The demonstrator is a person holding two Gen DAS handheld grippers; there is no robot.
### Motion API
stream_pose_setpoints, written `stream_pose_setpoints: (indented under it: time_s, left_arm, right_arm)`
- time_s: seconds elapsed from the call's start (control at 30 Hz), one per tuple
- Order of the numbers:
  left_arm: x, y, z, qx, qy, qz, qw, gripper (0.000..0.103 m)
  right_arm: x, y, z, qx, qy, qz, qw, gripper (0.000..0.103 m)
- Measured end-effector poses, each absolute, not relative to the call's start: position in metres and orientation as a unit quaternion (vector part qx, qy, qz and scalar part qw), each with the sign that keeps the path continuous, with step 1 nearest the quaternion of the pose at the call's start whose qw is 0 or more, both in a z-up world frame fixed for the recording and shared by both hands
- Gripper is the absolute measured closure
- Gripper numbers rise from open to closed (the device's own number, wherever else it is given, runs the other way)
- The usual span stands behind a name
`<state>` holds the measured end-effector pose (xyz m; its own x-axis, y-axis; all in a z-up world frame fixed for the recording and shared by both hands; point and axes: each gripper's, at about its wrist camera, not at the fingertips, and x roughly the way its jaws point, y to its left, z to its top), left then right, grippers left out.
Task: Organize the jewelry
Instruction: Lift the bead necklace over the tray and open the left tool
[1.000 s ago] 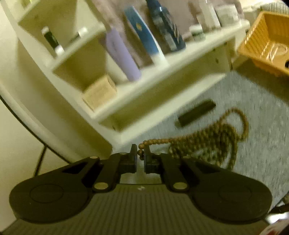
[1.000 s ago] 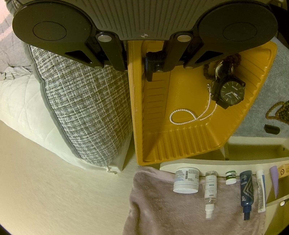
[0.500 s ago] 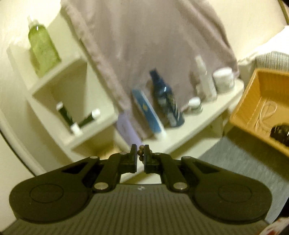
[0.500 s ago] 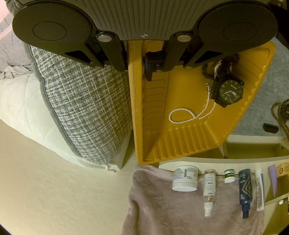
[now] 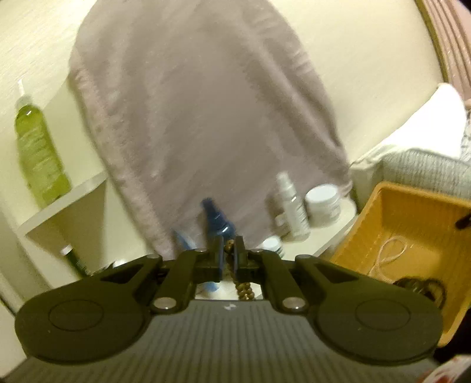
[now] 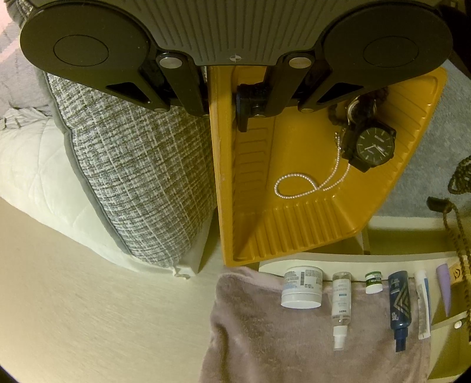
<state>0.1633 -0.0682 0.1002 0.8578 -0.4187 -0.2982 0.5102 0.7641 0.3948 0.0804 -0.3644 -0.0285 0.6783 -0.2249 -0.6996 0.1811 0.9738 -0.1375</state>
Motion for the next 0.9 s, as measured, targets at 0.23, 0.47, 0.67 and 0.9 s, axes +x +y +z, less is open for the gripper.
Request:
stream_pose_setpoints:
  time_s: [0.23, 0.47, 0.67, 0.9]
  left_arm:
    - [0.156, -0.111, 0.117, 0.209, 0.078, -0.312, 0.923, 0.097]
    - [0.143, -0.161, 0.125, 0.185, 0.068, -0.381, 0.903, 0.097]
    - [0.145, -0.205, 0.096, 0.182, 0.118, -0.421, 0.881, 0.097]
    - [0.142, -0.236, 0.048, 0.188, 0.180, -0.453, 0.852, 0.097]
  right_arm:
    - [0.080, -0.364, -0.028, -0.028, 0.384, -0.109, 0.916, 0.100]
    - [0.080, -0.365, -0.027, -0.022, 0.381, -0.110, 0.918, 0.100]
    - [0.079, -0.366, -0.027, -0.018, 0.381, -0.110, 0.918, 0.100]
    - [0.079, -0.368, -0.029, -0.012, 0.384, -0.111, 0.916, 0.100]
